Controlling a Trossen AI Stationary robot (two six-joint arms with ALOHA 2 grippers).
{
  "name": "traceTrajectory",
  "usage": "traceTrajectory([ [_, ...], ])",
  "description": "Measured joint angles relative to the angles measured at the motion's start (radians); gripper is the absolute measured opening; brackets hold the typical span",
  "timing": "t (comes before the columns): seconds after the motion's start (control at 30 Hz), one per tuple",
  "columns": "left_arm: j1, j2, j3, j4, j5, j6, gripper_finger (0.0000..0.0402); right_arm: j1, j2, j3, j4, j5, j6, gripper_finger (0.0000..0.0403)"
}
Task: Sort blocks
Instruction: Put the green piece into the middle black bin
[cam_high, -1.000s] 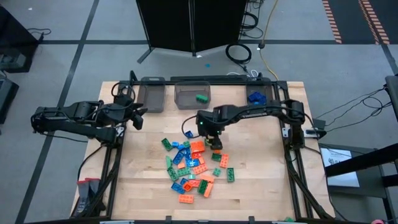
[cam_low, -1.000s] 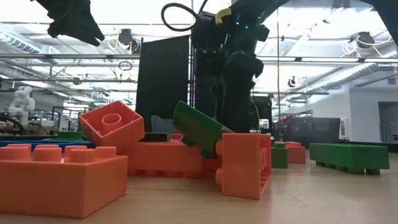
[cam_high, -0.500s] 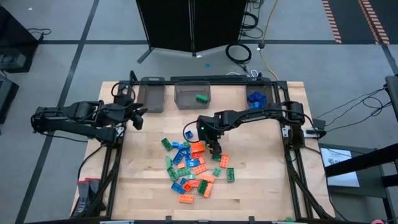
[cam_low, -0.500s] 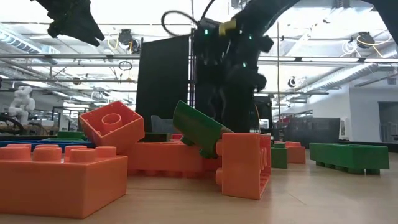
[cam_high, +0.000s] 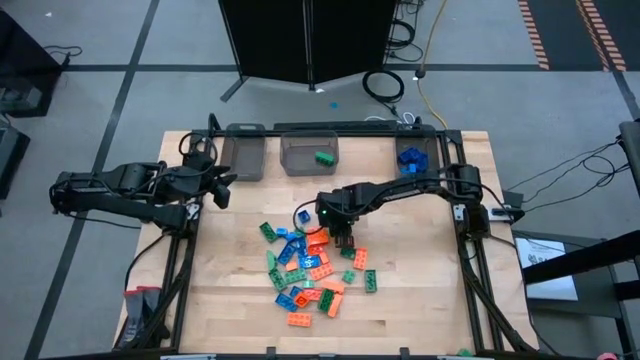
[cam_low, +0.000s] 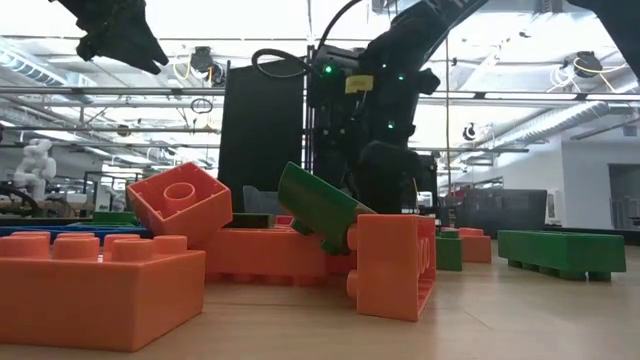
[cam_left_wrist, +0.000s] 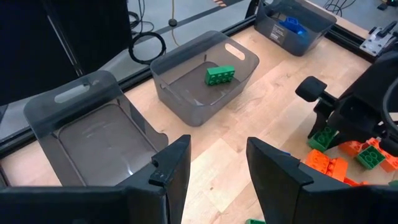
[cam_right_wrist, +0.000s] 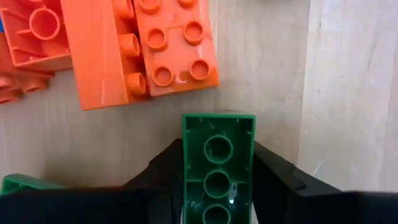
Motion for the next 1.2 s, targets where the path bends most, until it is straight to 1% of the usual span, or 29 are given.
traceTrajectory([
  [0.23, 0.0, 0.0, 0.0, 0.0, 0.0, 0.0, 0.016, 0.001, -0.014, 0.024, -0.033, 0.008, 0.013, 0.0117],
  [0.3, 0.0, 0.0, 0.0, 0.0, -0.002, 0.003, 0.016, -0.004, -0.027, 0.056, -0.07, 0.022, 0.004, 0.0117],
  [0.43, 0.0, 0.0, 0.0, 0.0, -0.004, 0.005, 0.016, -0.042, -0.079, 0.173, -0.101, 0.017, -0.023, 0.0117],
  [0.53, 0.0, 0.0, 0.0, 0.0, -0.006, 0.005, 0.016, -0.089, -0.084, 0.254, -0.101, 0.018, -0.055, 0.0117],
  [0.67, 0.0, 0.0, 0.0, -0.001, -0.007, 0.005, 0.016, -0.176, -0.088, 0.376, -0.055, 0.016, -0.082, 0.0117],
  [0.73, 0.0, 0.0, 0.0, -0.001, -0.007, 0.005, 0.016, -0.229, -0.09, 0.406, -0.019, 0.043, -0.082, 0.0117],
  [0.9, 0.0, 0.0, 0.0, -0.001, -0.007, 0.003, 0.016, -0.361, -0.087, 0.426, 0.044, 0.059, -0.046, 0.0117],
  [1.03, 0.0, 0.0, 0.0, -0.001, -0.007, 0.003, 0.016, -0.435, -0.062, 0.428, 0.035, 0.053, -0.025, 0.0117],
  [1.2, 0.0, 0.0, 0.0, -0.001, -0.018, 0.0, 0.016, -0.47, -0.001, 0.428, 0.031, -0.031, -0.004, 0.0117],
])
